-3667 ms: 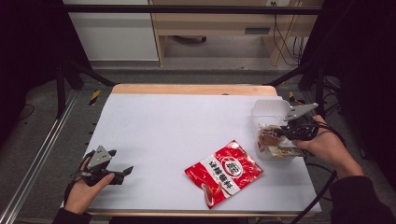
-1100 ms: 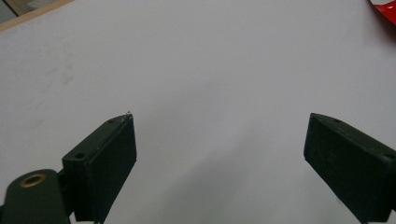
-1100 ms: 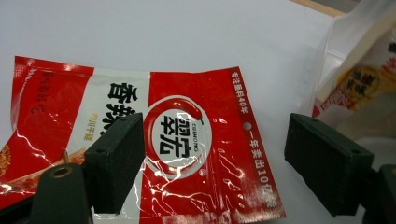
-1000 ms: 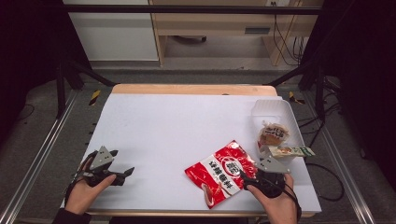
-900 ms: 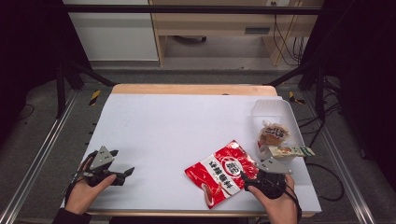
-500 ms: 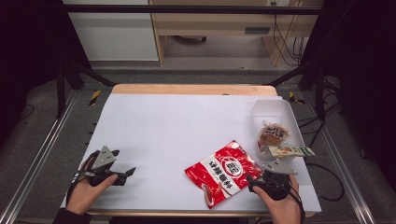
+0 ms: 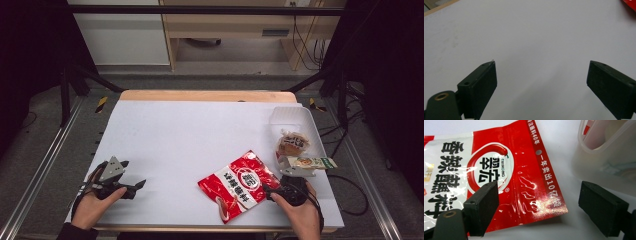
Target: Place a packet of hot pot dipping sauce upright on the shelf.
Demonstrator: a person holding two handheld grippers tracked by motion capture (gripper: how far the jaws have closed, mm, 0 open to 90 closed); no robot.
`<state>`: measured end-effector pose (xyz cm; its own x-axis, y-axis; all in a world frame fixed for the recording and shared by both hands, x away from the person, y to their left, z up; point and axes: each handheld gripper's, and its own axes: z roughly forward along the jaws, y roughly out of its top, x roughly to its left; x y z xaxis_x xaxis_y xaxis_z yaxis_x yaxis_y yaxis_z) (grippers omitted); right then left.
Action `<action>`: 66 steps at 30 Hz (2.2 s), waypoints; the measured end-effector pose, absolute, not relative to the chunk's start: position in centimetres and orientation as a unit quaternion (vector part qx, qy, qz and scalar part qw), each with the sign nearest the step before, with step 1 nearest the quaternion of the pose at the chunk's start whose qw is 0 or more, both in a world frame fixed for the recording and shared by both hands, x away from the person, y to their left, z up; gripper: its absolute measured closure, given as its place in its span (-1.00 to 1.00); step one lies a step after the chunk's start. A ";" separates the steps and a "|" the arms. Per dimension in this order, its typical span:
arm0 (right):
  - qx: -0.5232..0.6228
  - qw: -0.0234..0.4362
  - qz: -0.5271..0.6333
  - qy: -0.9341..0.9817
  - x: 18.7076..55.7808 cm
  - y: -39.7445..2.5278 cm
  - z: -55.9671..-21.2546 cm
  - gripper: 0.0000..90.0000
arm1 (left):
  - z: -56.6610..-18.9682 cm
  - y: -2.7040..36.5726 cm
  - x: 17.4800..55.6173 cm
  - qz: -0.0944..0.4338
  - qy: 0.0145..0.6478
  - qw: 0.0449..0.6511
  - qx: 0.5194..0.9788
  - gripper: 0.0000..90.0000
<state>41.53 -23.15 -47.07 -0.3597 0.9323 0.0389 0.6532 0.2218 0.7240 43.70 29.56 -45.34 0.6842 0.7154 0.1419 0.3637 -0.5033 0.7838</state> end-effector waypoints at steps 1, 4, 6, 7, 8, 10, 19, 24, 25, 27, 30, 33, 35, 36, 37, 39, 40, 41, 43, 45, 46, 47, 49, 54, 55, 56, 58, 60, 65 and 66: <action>0.524 0.206 0.337 0.755 41.7 -23.2 -47.2 -0.60 | -45.3 29.5 43.7 0.232 0.323 0.380 0.835 -0.80; 0.525 0.196 0.341 0.755 41.6 -23.2 -47.2 -0.57 | -45.3 29.6 43.7 0.232 0.323 0.380 0.835 -0.80; 0.518 0.196 0.345 0.758 41.6 -23.1 -47.2 -0.55 | -45.3 29.6 43.7 0.232 0.323 0.380 0.835 -0.80; 0.519 0.193 0.346 0.758 41.6 -23.0 -47.2 -0.54 | -45.3 29.6 43.7 0.232 0.322 0.380 0.836 -0.80; 0.519 0.191 0.345 0.758 41.6 -22.9 -47.2 -0.54 | -45.3 29.6 43.7 0.233 0.322 0.379 0.836 -0.80; 0.517 0.187 0.344 0.761 41.6 -22.9 -47.3 -0.53 | -45.3 29.5 43.7 0.232 0.322 0.379 0.836 -0.80; 0.511 0.187 0.350 0.763 41.3 -22.6 -47.0 -0.45 | -45.3 29.5 43.7 0.231 0.322 0.380 0.836 -0.80; 0.504 0.181 0.382 0.753 40.6 -22.3 -46.2 -0.28 | -45.3 29.5 43.7 0.224 0.324 0.387 0.834 -0.80; 0.502 0.179 0.391 0.750 40.5 -22.2 -46.0 -0.24 | -45.3 29.5 43.7 0.223 0.324 0.388 0.834 -0.80; 0.494 0.171 0.407 0.749 40.2 -22.1 -45.7 -0.16 | -45.3 29.4 43.7 0.225 0.322 0.385 0.835 -0.80; 0.485 0.172 0.392 0.762 40.0 -21.6 -45.8 0.00 | -45.3 29.4 43.6 0.227 0.320 0.385 0.835 -0.80; 0.477 0.185 0.376 0.772 40.1 -21.2 -45.9 0.26 | -45.2 29.5 43.6 0.228 0.320 0.385 0.835 -0.80; 0.470 0.196 0.374 0.775 40.1 -20.9 -45.6 0.46 | -45.3 29.5 43.7 0.228 0.321 0.385 0.835 -0.80; 0.464 0.201 0.374 0.778 40.1 -20.8 -45.4 0.58 | -45.3 29.5 43.7 0.228 0.321 0.385 0.835 -0.80; 0.456 0.208 0.369 0.783 40.2 -20.6 -45.3 0.66 | -45.3 29.5 43.7 0.228 0.322 0.384 0.835 -0.80; 0.447 0.219 0.354 0.792 40.3 -20.2 -45.2 0.80 | -45.3 29.6 43.7 0.230 0.323 0.384 0.834 -0.80; 0.438 0.225 0.347 0.798 40.3 -19.9 -45.1 0.87 | -45.3 29.6 43.6 0.230 0.323 0.384 0.834 -0.80; 0.434 0.228 0.347 0.799 40.3 -19.7 -45.1 0.90 | -45.2 29.6 43.6 0.230 0.324 0.384 0.833 -0.80; 0.423 0.234 0.341 0.807 40.4 -19.3 -44.9 0.98 | -45.2 29.6 43.6 0.231 0.324 0.385 0.833 -0.80; 0.413 0.243 0.337 0.811 40.5 -18.9 -44.7 0.99 | -45.3 29.6 43.6 0.231 0.325 0.384 0.833 -0.80; 0.410 0.246 0.336 0.811 40.6 -18.8 -44.6 1.00 | -45.3 29.6 43.6 0.231 0.325 0.382 0.834 -0.79; 0.405 0.250 0.339 0.811 40.8 -18.7 -44.5 1.00 | -45.3 29.6 43.6 0.230 0.323 0.380 0.835 -0.79; 0.399 0.253 0.341 0.813 41.2 -18.5 -44.1 1.00 | -45.3 29.5 43.6 0.230 0.323 0.380 0.836 -0.78; 0.365 0.270 0.343 0.822 42.4 -17.1 -42.9 1.00 | -45.3 29.5 43.6 0.231 0.323 0.380 0.835 -0.79; 0.358 0.270 0.343 0.825 42.8 -16.7 -42.6 1.00 | -45.4 29.5 43.6 0.232 0.323 0.379 0.836 -0.79; 0.352 0.272 0.344 0.827 43.2 -16.3 -42.3 1.00 | -45.4 29.4 43.6 0.231 0.323 0.378 0.836 -0.79; 0.337 0.274 0.348 0.831 43.9 -15.3 -41.7 1.00 | -45.4 29.3 43.5 0.231 0.322 0.377 0.837 -0.79; 0.322 0.276 0.351 0.835 44.5 -14.3 -41.2 1.00 | -45.4 29.2 43.5 0.230 0.323 0.377 0.837 -0.79; 0.294 0.276 0.361 0.841 45.9 -12.2 -40.3 1.00 | -45.5 29.1 43.5 0.229 0.324 0.371 0.839 -0.79; 0.290 0.276 0.363 0.841 46.1 -11.8 -40.2 1.00 | -45.5 29.0 43.5 0.228 0.324 0.371 0.840 -0.79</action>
<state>46.13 -11.81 -40.21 -0.6787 0.6890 -0.2543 0.2874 0.5679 0.7713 43.52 29.03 -45.50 0.6867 0.7127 0.1432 0.3746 -0.5157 0.7705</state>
